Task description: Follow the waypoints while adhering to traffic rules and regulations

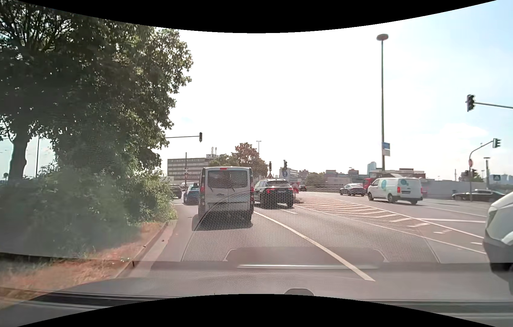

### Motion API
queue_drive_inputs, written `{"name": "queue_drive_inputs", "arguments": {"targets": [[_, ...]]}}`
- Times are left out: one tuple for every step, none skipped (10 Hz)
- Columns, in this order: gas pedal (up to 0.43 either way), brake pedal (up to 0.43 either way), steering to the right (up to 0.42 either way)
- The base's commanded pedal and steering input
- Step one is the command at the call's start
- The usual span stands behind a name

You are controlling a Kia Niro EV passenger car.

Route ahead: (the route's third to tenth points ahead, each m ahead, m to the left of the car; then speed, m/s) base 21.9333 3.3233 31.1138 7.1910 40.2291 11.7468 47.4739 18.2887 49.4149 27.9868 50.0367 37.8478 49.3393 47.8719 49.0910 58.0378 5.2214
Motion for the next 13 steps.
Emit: {"name": "queue_drive_inputs", "arguments": {"targets": [[0.260,0.000,-0.133],[0.260,0.000,-0.133],[0.268,0.000,-0.133],[0.280,0.000,-0.131],[0.280,0.000,-0.130],[0.280,0.000,-0.129],[0.280,0.000,-0.125],[0.280,0.000,-0.119],[0.280,0.000,-0.114],[0.280,0.000,-0.107],[0.280,0.000,-0.102],[0.280,0.000,-0.100],[0.268,0.000,-0.098]]}}
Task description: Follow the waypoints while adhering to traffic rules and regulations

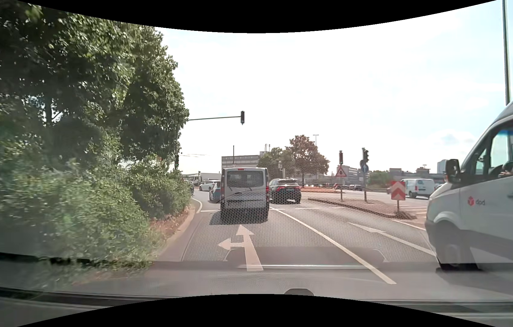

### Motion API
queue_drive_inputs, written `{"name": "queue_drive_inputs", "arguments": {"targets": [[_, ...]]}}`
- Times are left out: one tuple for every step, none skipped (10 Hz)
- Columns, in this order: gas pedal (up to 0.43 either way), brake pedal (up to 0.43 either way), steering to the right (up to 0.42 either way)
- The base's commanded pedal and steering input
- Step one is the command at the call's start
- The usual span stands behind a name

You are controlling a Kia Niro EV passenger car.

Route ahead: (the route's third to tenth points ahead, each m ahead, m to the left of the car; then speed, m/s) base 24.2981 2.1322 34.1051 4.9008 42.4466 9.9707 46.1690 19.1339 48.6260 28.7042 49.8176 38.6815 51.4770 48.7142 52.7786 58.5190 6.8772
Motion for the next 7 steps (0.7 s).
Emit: {"name": "queue_drive_inputs", "arguments": {"targets": [[0.260,0.000,-0.096],[0.228,0.000,-0.093],[0.209,0.000,-0.087],[0.177,0.000,-0.078],[0.150,0.000,-0.068],[0.098,0.000,-0.060],[0.059,0.000,-0.059]]}}
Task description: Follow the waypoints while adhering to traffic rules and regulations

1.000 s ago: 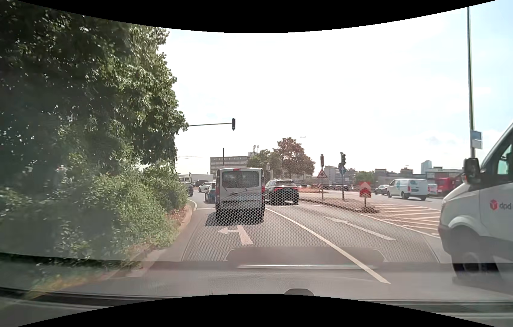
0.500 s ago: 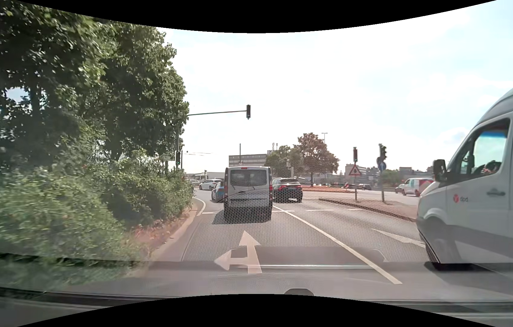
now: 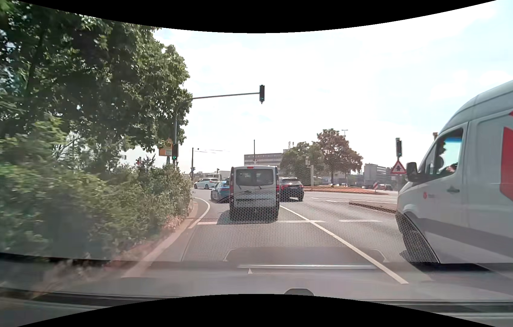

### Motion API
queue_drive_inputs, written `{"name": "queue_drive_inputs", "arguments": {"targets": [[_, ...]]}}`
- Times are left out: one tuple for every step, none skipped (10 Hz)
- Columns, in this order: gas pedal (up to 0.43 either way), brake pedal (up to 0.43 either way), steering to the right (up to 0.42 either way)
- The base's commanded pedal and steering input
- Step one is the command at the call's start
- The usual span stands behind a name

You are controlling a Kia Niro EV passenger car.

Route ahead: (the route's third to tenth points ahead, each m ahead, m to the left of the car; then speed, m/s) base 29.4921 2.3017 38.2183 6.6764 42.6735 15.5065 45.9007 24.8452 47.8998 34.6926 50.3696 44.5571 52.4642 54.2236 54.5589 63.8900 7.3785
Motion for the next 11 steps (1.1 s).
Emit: {"name": "queue_drive_inputs", "arguments": {"targets": [[0.020,0.000,-0.058],[0.000,0.000,-0.059],[0.000,0.000,-0.059],[0.000,0.000,-0.059],[0.000,0.000,-0.058],[0.000,0.000,-0.058],[0.000,0.000,-0.058],[0.000,0.000,-0.058],[0.000,0.000,-0.058],[0.000,0.000,-0.061],[0.000,0.000,-0.073]]}}
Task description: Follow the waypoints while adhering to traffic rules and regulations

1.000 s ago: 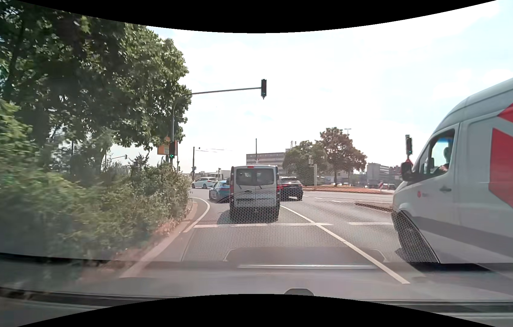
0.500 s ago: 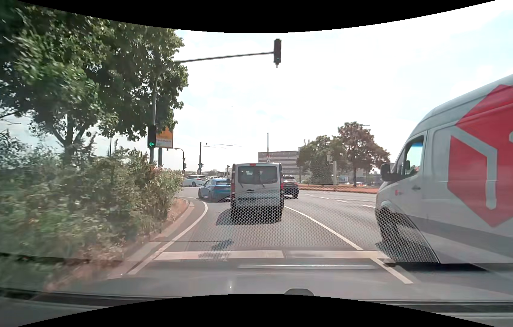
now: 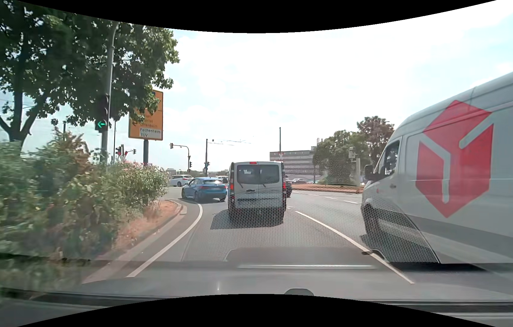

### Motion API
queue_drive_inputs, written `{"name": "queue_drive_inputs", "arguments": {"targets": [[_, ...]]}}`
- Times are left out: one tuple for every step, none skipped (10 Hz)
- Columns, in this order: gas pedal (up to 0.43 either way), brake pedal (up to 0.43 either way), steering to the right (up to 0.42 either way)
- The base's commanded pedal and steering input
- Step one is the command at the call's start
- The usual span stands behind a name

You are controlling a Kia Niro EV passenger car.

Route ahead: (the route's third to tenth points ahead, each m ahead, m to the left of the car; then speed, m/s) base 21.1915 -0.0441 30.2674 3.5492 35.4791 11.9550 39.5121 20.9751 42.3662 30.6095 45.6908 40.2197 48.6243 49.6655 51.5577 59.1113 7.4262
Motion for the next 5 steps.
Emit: {"name": "queue_drive_inputs", "arguments": {"targets": [[0.000,0.000,-0.082],[0.000,0.000,-0.085],[0.000,0.000,-0.085],[0.000,0.000,-0.085],[0.000,0.000,-0.085]]}}
